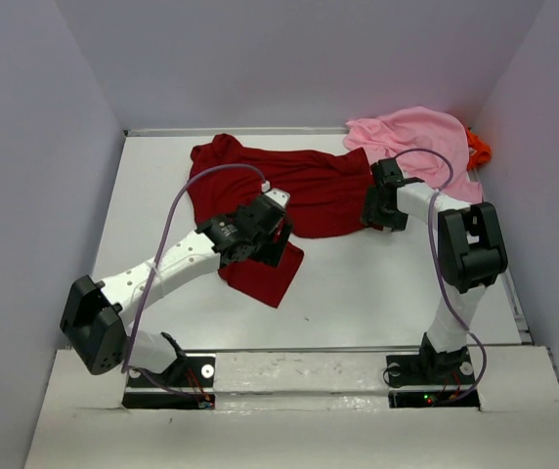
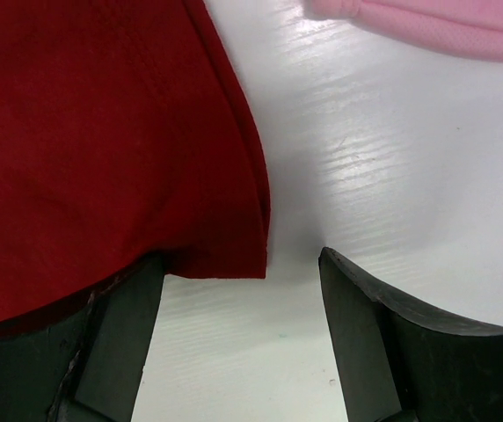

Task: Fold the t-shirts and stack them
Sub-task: Flatten the tshirt out

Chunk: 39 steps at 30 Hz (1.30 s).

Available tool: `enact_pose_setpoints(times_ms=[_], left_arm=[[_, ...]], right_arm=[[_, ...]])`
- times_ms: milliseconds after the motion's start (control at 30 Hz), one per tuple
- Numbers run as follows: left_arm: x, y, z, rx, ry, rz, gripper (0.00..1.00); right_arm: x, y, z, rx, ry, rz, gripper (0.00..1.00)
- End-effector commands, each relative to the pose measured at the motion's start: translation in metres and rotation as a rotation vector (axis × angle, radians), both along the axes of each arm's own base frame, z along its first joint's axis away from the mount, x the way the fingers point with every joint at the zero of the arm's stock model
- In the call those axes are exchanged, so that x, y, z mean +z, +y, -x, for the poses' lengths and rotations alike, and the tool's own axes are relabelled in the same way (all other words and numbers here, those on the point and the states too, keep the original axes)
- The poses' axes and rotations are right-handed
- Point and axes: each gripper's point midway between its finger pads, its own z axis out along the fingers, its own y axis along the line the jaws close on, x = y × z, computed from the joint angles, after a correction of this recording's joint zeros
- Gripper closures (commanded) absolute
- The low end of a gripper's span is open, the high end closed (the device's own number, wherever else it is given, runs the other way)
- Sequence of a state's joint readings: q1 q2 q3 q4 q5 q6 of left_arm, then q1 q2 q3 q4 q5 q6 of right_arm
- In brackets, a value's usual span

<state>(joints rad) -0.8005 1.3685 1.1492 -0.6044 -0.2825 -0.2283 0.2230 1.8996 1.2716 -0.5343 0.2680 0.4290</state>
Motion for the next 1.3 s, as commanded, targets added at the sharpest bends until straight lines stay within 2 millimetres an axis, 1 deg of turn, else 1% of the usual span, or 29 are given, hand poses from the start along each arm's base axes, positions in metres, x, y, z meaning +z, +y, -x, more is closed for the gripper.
enact_pose_setpoints(times_ms=[0, 33, 67, 100, 133, 200, 233, 300, 333, 400, 433, 500, 567, 600, 667, 700, 767, 800, 900, 933, 1033, 1067, 1133, 1233, 1267], left_arm=[[-0.012, -0.012, 0.041, -0.060, 0.081, -0.005, 0.12], [-0.014, -0.014, 0.047, -0.067, 0.091, -0.007, 0.12], [-0.019, -0.012, 0.056, -0.070, 0.107, -0.022, 0.12], [-0.022, -0.016, 0.065, -0.082, 0.114, -0.028, 0.12], [-0.028, -0.013, 0.072, -0.084, 0.131, -0.048, 0.12], [-0.035, -0.014, 0.082, -0.099, 0.148, -0.059, 0.12], [-0.043, -0.016, 0.096, -0.126, 0.175, -0.071, 0.12], [-0.052, -0.018, 0.109, -0.147, 0.198, -0.092, 0.12], [-0.059, -0.019, 0.124, -0.173, 0.218, -0.119, 0.12], [-0.067, -0.020, 0.137, -0.193, 0.245, -0.135, 0.12], [-0.076, -0.019, 0.144, -0.212, 0.266, -0.148, 0.12], [-0.085, -0.024, 0.157, -0.264, 0.292, -0.162, 0.12], [-0.095, -0.027, 0.165, -0.306, 0.322, -0.198, 0.12], [-0.104, -0.026, 0.164, -0.304, 0.334, -0.238, 0.12], [-0.110, -0.029, 0.164, -0.313, 0.343, -0.282, 0.12], [-0.113, -0.029, 0.159, -0.304, 0.318, -0.316, 0.12], [-0.122, -0.034, 0.155, -0.305, 0.308, -0.379, 0.12], [-0.128, -0.036, 0.150, -0.297, 0.290, -0.411, 0.12], [-0.135, -0.039, 0.143, -0.305, 0.271, -0.448, 0.12], [-0.137, -0.038, 0.138, -0.296, 0.249, -0.471, 0.12], [-0.130, -0.047, 0.131, -0.287, 0.214, -0.451, 0.12], [-0.125, -0.052, 0.129, -0.286, 0.203, -0.434, 0.12], [-0.115, -0.054, 0.122, -0.283, 0.175, -0.419, 0.12], [-0.114, -0.052, 0.113, -0.270, 0.164, -0.405, 0.12], [-0.116, -0.046, 0.108, -0.257, 0.167, -0.410, 0.12]], right_arm=[[-0.005, 0.007, -0.010, -0.004, -0.015, -0.030, 0.23], [-0.004, 0.007, -0.009, -0.001, -0.016, -0.033, 0.23], [-0.003, 0.007, -0.010, 0.001, -0.020, -0.034, 0.23], [-0.001, 0.008, -0.010, 0.002, -0.023, -0.038, 0.23], [0.000, 0.008, -0.010, 0.005, -0.026, -0.037, 0.23], [0.002, 0.007, -0.011, 0.005, -0.032, -0.035, 0.23], [0.003, 0.007, -0.011, 0.006, -0.034, -0.035, 0.23], [0.004, 0.008, -0.013, 0.008, -0.039, -0.039, 0.23], [0.005, 0.009, -0.012, 0.007, -0.039, -0.042, 0.23], [0.006, 0.010, -0.013, 0.011, -0.043, -0.047, 0.23], [0.007, 0.010, -0.013, 0.013, -0.044, -0.048, 0.23], [0.010, 0.010, -0.013, 0.014, -0.050, -0.051, 0.23], [0.012, 0.012, -0.014, 0.014, -0.058, -0.061, 0.23], [0.014, 0.013, -0.015, 0.016, -0.061, -0.068, 0.23], [0.015, 0.014, -0.014, 0.015, -0.065, -0.075, 0.23], [0.017, 0.015, -0.015, 0.017, -0.069, -0.078, 0.23], [0.018, 0.015, -0.014, 0.019, -0.074, -0.084, 0.23], [0.019, 0.015, -0.013, 0.020, -0.076, -0.083, 0.23], [0.021, 0.015, -0.014, 0.025, -0.081, -0.082, 0.23], [0.023, 0.015, -0.014, 0.026, -0.084, -0.082, 0.23], [0.022, 0.016, -0.014, 0.031, -0.083, -0.085, 0.23], [0.022, 0.016, -0.014, 0.030, -0.083, -0.083, 0.23], [0.020, 0.016, -0.014, 0.031, -0.078, -0.085, 0.23], [0.020, 0.016, -0.014, 0.031, -0.078, -0.087, 0.23], [0.020, 0.017, -0.014, 0.030, -0.079, -0.090, 0.23]])
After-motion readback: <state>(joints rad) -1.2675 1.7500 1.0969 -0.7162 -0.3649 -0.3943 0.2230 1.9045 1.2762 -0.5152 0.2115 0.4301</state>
